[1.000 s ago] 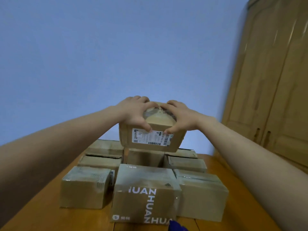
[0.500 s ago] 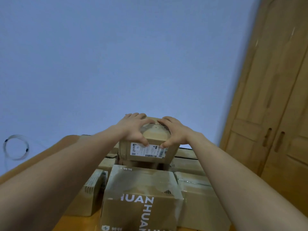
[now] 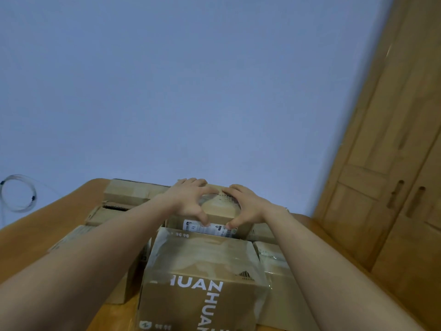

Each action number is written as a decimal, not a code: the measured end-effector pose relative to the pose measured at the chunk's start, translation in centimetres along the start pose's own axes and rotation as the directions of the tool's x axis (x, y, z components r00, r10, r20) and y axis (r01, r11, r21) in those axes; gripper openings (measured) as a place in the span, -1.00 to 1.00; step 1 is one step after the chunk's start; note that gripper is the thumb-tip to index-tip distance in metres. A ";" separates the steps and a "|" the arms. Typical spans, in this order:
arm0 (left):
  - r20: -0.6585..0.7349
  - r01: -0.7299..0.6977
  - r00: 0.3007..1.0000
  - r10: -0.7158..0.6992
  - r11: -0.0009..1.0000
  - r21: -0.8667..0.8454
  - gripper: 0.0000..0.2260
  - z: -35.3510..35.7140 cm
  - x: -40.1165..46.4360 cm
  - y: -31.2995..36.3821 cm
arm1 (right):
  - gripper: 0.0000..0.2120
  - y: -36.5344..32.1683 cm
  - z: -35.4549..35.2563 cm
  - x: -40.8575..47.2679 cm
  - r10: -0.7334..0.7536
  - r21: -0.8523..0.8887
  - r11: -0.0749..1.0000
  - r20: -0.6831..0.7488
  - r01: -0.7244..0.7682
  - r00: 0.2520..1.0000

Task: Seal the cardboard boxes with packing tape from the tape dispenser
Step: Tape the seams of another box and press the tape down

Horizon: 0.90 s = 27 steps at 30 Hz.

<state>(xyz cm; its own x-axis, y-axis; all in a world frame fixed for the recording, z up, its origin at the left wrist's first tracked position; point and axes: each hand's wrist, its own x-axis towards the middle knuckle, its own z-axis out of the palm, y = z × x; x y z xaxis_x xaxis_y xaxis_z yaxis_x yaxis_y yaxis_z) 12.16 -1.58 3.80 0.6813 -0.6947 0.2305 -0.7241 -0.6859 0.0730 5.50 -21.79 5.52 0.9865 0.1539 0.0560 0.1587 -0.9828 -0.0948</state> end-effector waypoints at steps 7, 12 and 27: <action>0.022 0.042 0.999 -0.041 0.997 -0.069 -0.22 2.9 0.0 0.1 | 0.00 0.4 3.0 0.6 0.049 0.067 0.996 0.077 -0.055 0.996; 0.167 0.088 0.982 -0.087 0.996 0.001 -0.31 4.6 0.3 0.1 | -0.28 -0.4 4.2 0.8 0.101 0.245 0.961 0.129 -0.130 0.986; 0.403 0.011 0.915 -0.022 0.999 0.030 -0.45 4.6 0.7 -0.1 | -0.73 -3.2 5.6 1.5 0.256 0.104 0.959 0.091 -0.264 0.963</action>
<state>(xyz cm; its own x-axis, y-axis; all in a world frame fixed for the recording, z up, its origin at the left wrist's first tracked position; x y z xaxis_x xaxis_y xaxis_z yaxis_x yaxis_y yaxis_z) 13.20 -2.94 -0.54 0.6828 -0.7075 -0.1823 -0.7128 -0.6998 0.0462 6.71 -17.86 0.34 0.9937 -0.0937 -0.0607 -0.1044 -0.9723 -0.2091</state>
